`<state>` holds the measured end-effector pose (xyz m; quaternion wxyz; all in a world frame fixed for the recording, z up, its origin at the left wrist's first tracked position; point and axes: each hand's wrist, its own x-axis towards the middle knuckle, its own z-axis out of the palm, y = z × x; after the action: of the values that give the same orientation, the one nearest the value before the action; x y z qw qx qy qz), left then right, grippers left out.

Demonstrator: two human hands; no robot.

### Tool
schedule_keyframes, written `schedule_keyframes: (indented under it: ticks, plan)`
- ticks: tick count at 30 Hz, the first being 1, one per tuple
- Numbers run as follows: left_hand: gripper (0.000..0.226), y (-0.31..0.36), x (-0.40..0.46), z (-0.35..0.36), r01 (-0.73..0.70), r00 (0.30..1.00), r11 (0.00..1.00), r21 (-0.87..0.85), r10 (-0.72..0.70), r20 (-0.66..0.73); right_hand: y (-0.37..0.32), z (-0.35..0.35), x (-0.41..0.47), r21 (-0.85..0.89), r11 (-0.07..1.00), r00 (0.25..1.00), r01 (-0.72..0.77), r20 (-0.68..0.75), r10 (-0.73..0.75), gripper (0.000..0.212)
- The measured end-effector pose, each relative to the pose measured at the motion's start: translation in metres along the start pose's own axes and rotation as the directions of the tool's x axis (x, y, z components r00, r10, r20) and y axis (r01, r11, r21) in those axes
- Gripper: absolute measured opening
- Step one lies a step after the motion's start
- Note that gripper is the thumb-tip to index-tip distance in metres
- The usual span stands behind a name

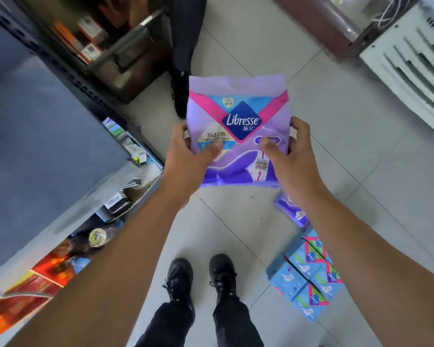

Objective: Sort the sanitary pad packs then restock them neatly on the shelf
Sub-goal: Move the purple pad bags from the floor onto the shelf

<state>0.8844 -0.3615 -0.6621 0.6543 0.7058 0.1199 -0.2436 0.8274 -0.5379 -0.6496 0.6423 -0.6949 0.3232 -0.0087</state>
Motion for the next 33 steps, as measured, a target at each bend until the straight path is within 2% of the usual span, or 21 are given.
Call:
schedule_keyframes:
  ticks: [7, 13, 21, 25, 30, 33]
  plan:
    - [0.042, 0.069, -0.064, -0.066, -0.186, 0.948, 0.982, -0.016, 0.175, -0.265, -0.077, 0.056, -0.026, -0.012, 0.979, 0.952, 0.203, 0.236, -0.195, 0.043]
    - [0.036, 0.084, -0.124, -0.143, -0.225, 0.879, 0.973, -0.042, 0.184, -0.44, -0.107, 0.125, -0.077, -0.002, 0.941, 0.846, 0.338, 0.439, -0.303, 0.045]
    - [0.041, 0.044, -0.206, -0.25, -0.3, 0.746, 0.952, -0.067, 0.19, -0.638, -0.105, 0.226, -0.161, -0.018, 0.888, 0.704, 0.46, 0.616, -0.353, 0.054]
    - [0.036, 0.016, -0.244, -0.296, -0.284, 0.675, 0.959, -0.002, 0.198, -0.71, -0.091, 0.267, -0.206, -0.057, 0.87, 0.684, 0.489, 0.645, -0.341, 0.055]
    - [0.058, -0.011, -0.282, -0.343, -0.256, 0.608, 0.966, -0.038, 0.13, -0.783, -0.073, 0.303, -0.251, -0.127, 0.846, 0.671, 0.518, 0.674, -0.309, 0.046]
    - [0.053, -0.027, -0.296, -0.364, -0.239, 0.564, 0.969, -0.065, 0.084, -0.821, -0.062, 0.323, -0.27, -0.164, 0.817, 0.649, 0.553, 0.701, -0.298, 0.043]
